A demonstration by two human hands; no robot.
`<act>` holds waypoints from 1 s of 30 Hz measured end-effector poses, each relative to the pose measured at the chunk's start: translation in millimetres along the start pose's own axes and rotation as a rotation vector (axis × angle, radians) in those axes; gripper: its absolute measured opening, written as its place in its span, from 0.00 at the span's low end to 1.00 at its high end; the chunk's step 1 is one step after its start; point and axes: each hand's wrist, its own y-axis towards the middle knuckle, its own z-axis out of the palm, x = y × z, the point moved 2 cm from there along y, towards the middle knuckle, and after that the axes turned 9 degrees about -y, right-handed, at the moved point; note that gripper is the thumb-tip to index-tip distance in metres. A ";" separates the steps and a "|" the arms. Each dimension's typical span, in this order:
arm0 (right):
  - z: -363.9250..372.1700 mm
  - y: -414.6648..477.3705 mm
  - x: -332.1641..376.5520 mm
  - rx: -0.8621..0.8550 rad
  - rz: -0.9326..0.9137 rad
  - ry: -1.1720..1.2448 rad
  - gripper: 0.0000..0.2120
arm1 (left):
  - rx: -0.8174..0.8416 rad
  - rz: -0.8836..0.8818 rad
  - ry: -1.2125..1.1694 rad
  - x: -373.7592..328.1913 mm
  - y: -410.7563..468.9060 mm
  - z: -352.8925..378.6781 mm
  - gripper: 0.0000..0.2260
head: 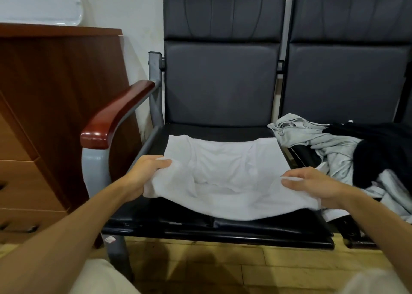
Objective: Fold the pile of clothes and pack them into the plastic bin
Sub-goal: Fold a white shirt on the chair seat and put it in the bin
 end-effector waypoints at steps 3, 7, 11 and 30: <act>-2.6 -10.5 2.7 0.090 0.035 -0.082 0.07 | -0.046 -0.022 -0.103 2.3 -1.6 -4.0 0.13; -7.1 -5.3 4.4 -0.037 0.094 0.040 0.07 | -0.200 0.010 -0.116 1.3 6.4 -4.7 0.11; -16.1 10.4 19.3 -0.204 0.094 0.178 0.07 | -0.287 0.054 -0.050 -8.2 27.9 2.5 0.13; -35.9 155.1 -19.7 -0.433 0.219 -0.440 0.04 | -0.403 0.078 0.655 23.1 164.8 0.4 0.08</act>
